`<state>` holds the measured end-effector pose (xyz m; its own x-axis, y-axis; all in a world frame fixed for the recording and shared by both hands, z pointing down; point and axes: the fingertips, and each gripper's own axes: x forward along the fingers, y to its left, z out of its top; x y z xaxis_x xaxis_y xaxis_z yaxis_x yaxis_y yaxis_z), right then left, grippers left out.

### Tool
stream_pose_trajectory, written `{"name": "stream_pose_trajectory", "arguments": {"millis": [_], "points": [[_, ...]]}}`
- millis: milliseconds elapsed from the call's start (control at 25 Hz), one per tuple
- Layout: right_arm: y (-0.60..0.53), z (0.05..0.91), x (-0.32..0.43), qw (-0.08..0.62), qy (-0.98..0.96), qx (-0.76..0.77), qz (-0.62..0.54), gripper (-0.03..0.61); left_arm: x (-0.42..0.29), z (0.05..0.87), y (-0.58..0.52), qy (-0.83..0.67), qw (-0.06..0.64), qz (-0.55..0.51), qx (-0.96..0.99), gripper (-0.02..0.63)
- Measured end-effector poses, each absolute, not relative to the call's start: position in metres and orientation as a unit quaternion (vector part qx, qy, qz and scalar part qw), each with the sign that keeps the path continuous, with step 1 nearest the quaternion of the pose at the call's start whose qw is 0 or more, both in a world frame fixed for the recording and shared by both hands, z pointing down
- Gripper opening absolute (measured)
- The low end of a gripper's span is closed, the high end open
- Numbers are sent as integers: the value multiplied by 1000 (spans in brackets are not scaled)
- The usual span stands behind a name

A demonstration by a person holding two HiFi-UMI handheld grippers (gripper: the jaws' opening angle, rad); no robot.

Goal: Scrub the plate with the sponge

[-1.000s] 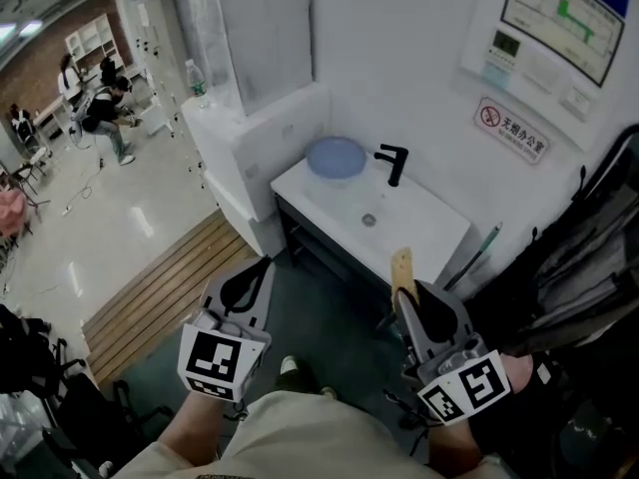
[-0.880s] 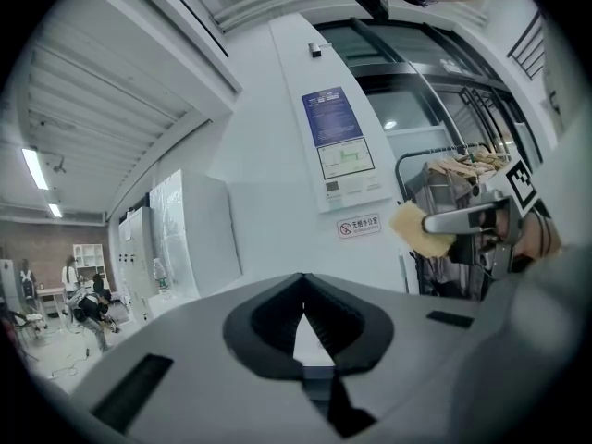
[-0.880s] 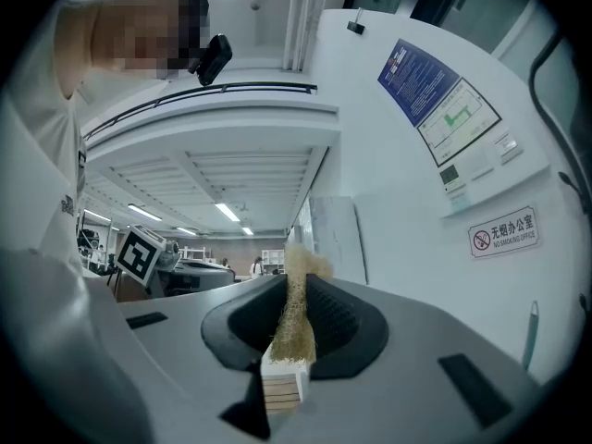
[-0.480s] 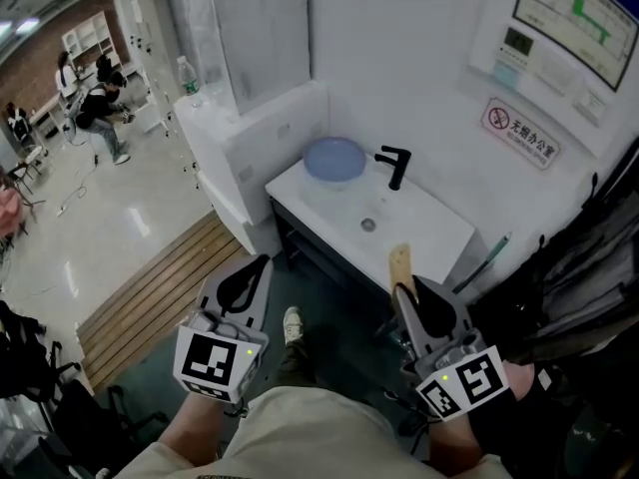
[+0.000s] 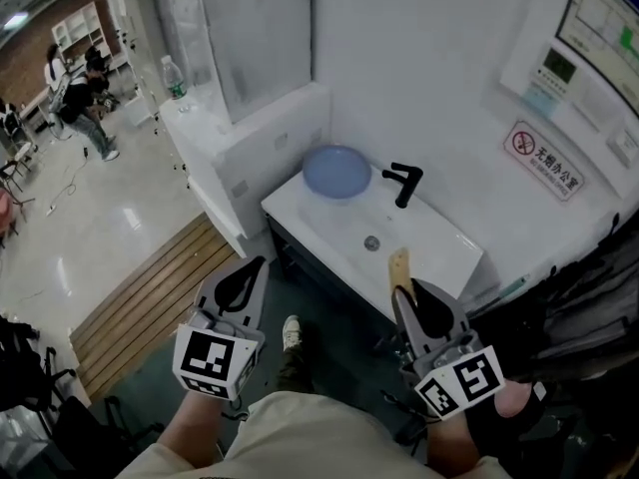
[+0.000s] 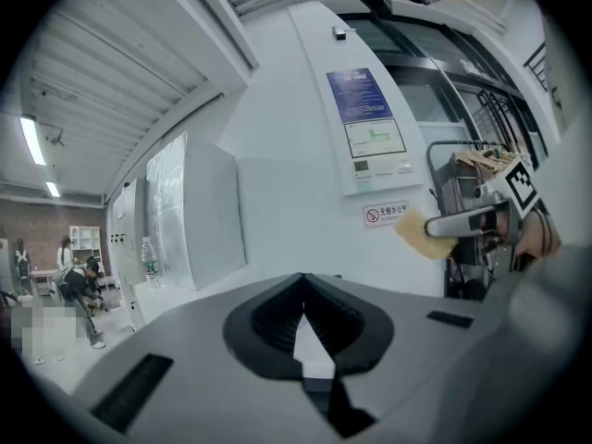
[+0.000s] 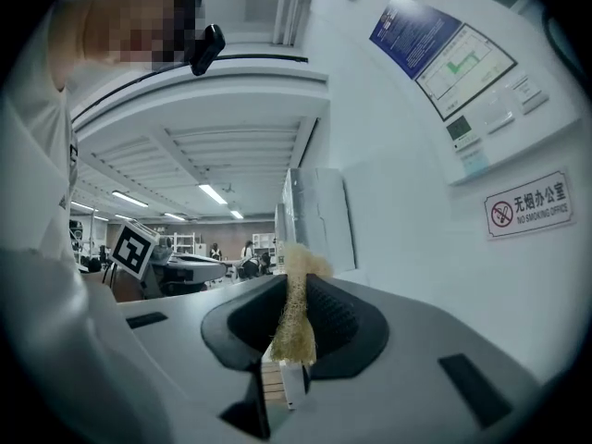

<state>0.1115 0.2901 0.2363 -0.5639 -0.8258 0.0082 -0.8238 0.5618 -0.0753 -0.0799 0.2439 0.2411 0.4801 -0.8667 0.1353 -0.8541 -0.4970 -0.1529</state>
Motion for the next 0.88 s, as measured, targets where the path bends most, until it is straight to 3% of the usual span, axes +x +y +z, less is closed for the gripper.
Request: {"name": "stream_pose_trajectory", "arguments": {"millis": [880], "points": [[15, 253, 48, -39, 860, -501, -85, 72, -127, 258, -33, 436, -20, -125, -891, 6]]}}
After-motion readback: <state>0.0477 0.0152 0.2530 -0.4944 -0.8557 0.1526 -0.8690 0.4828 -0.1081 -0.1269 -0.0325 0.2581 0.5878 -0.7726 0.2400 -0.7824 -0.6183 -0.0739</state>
